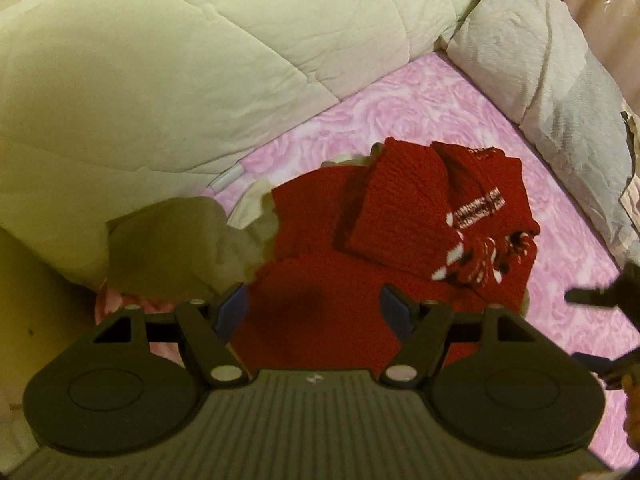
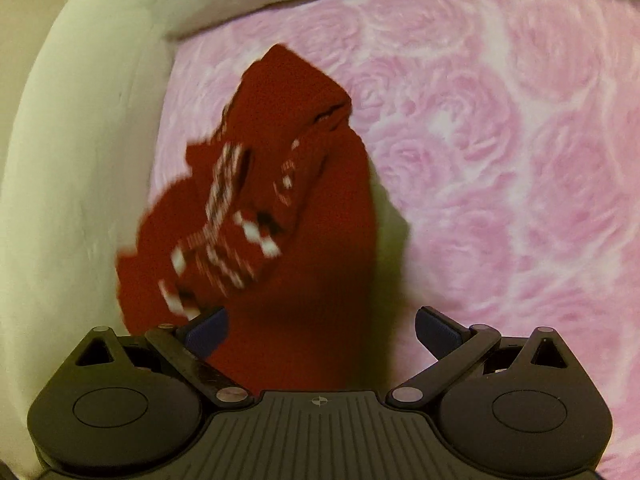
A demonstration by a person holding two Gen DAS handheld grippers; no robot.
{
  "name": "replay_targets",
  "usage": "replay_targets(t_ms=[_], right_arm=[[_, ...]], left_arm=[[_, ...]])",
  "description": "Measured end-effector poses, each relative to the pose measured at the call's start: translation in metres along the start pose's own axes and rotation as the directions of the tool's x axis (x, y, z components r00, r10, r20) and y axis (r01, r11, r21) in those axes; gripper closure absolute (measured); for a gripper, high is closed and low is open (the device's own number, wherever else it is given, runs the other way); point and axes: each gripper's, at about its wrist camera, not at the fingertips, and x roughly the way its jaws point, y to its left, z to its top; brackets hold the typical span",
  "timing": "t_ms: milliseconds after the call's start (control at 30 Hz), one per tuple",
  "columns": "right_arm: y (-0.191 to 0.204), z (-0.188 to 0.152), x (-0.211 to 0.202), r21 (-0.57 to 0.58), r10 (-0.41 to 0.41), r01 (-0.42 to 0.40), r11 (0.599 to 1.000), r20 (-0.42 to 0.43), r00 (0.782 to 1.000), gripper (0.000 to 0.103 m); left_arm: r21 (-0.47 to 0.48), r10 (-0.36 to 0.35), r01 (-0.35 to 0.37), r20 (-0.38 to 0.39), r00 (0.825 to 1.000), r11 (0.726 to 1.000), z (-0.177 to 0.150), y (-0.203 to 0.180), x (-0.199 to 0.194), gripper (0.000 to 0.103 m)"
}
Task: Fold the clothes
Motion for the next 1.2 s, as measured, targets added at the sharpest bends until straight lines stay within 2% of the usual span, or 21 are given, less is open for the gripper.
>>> replay_targets(t_ms=[167, 433, 500, 567, 633, 767, 867, 1000, 1100, 1200], right_arm=[[0.002, 0.024, 0.039, 0.169, 0.101, -0.103, 0.98, 0.022, 0.995, 0.001], [0.008, 0.036, 0.097, 0.297, 0.17, -0.157, 0.942, -0.021, 0.985, 0.002], [0.014, 0.037, 0.113, 0.278, 0.182, -0.158, 0.947, -0.064, 0.981, 0.021], [0.017, 0.035, 0.124, 0.244, 0.159, -0.125, 0.962, -0.124, 0.979, 0.063], [0.012, 0.03, 0.119, 0.222, 0.182, -0.149, 0.964, -0.137, 0.974, 0.084], [-0.001, 0.017, 0.059, 0.068, 0.296, -0.292, 0.954, -0.066, 0.953, 0.088], [-0.01, 0.008, -0.01, -0.076, 0.404, -0.404, 0.912, -0.015, 0.915, 0.089], [-0.023, 0.0, -0.099, -0.174, 0.542, -0.524, 0.834, 0.075, 0.837, 0.091], [-0.035, -0.006, -0.157, -0.204, 0.625, -0.595, 0.777, 0.136, 0.769, 0.091], [-0.048, -0.013, -0.215, -0.24, 0.699, -0.658, 0.714, 0.192, 0.689, 0.091]], left_arm=[[-0.012, -0.007, 0.007, -0.017, 1.0, 1.0, 0.004, 0.008, 0.02, 0.034], [-0.037, 0.011, -0.012, -0.021, 1.0, 0.999, 0.009, 0.019, 0.032, 0.034], [-0.041, 0.012, -0.012, -0.015, 1.0, 0.999, 0.01, 0.02, 0.03, 0.034], [-0.039, 0.012, -0.013, -0.01, 1.0, 0.999, 0.01, 0.019, 0.026, 0.034], [-0.034, 0.009, -0.009, 0.0, 1.0, 0.999, 0.011, 0.016, 0.018, 0.034], [-0.035, -0.026, 0.028, 0.033, 0.999, 0.999, 0.012, 0.007, -0.003, 0.034], [-0.031, -0.063, 0.065, 0.069, 0.996, 0.997, 0.012, -0.005, -0.025, 0.034], [-0.006, -0.112, 0.113, 0.113, 0.987, 0.994, 0.007, -0.031, -0.056, 0.034], [0.026, -0.148, 0.146, 0.14, 0.979, 0.989, -0.001, -0.056, -0.08, 0.034], [0.058, -0.19, 0.182, 0.162, 0.968, 0.982, -0.016, -0.08, -0.105, 0.034]])
